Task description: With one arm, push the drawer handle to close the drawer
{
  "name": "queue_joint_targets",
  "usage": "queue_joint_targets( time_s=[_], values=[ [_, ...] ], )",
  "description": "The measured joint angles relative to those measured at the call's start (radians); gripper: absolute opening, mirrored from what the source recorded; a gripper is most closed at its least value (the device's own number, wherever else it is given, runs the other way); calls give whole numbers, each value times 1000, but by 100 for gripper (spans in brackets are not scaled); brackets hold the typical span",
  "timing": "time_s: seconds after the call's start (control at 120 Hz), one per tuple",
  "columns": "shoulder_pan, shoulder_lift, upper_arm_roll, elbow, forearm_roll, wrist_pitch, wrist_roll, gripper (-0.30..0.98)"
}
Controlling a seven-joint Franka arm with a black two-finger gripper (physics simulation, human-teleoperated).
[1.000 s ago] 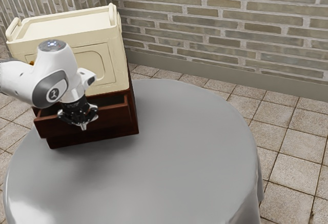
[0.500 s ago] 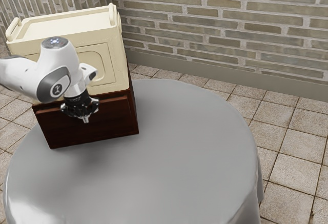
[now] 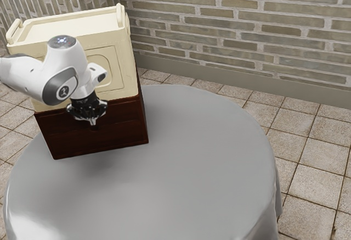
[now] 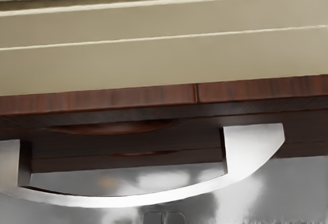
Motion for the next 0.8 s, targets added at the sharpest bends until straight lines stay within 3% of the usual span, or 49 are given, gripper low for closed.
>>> queue_joint_targets(
  time_s=[0.217,0.408,0.525,0.6,0.683,0.8],
  values=[
    [-32,-5,0,-10,8,-2,17,-10],
    [-48,-78,-5,-26,-159,-121,25,-10],
    [-234,-131,-5,0,-234,-231,28,-10],
    [-343,-136,-2,115,-252,-337,32,-9],
    [-373,-123,-1,284,-234,-463,59,-2],
    [-379,-106,14,412,-204,-572,119,24]
  ],
)
